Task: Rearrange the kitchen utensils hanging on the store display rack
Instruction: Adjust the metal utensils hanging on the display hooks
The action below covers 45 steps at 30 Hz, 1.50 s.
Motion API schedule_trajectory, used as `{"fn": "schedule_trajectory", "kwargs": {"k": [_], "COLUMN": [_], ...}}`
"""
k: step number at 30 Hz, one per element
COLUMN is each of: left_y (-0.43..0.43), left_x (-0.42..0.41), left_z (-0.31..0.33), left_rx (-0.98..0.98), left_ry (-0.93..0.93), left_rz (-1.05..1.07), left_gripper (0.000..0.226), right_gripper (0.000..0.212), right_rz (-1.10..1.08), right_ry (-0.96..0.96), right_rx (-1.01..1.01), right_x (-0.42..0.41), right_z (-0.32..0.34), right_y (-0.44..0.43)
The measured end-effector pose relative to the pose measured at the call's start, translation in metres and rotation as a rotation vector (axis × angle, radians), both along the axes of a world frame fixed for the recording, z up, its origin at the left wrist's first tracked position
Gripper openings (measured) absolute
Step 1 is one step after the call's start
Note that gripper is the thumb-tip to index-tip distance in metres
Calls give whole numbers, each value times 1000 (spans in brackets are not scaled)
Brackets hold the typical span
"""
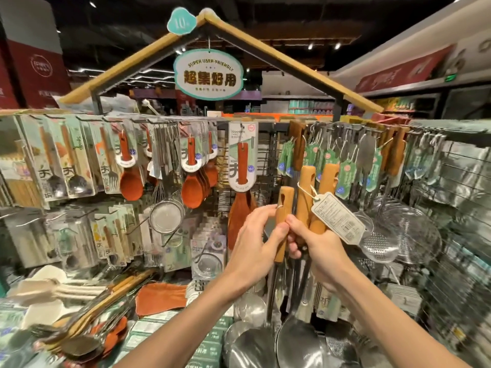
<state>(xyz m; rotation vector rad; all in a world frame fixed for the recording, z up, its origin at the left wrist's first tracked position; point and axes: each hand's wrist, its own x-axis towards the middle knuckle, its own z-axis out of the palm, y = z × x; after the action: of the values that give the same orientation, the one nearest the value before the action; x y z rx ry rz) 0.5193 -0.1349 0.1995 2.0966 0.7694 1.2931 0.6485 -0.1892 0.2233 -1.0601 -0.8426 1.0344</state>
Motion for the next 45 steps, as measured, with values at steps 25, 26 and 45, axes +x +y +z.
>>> {"fn": "schedule_trajectory", "kwargs": {"k": [25,26,45], "left_y": [110,116,178], "left_x": [58,63,104], "left_z": [81,89,103], "left_rx": [62,53,-91], "left_ry": [-276,-288,-117], "left_rz": [140,157,285], "left_gripper": [36,35,46], "right_gripper": [42,42,49], "right_rz": [-171,-171,-105], "right_ry": [-227,-227,-293], "right_rx": [23,28,22], "right_x": [55,56,64], "right_z": [42,45,47], "right_y": [57,62,102]}}
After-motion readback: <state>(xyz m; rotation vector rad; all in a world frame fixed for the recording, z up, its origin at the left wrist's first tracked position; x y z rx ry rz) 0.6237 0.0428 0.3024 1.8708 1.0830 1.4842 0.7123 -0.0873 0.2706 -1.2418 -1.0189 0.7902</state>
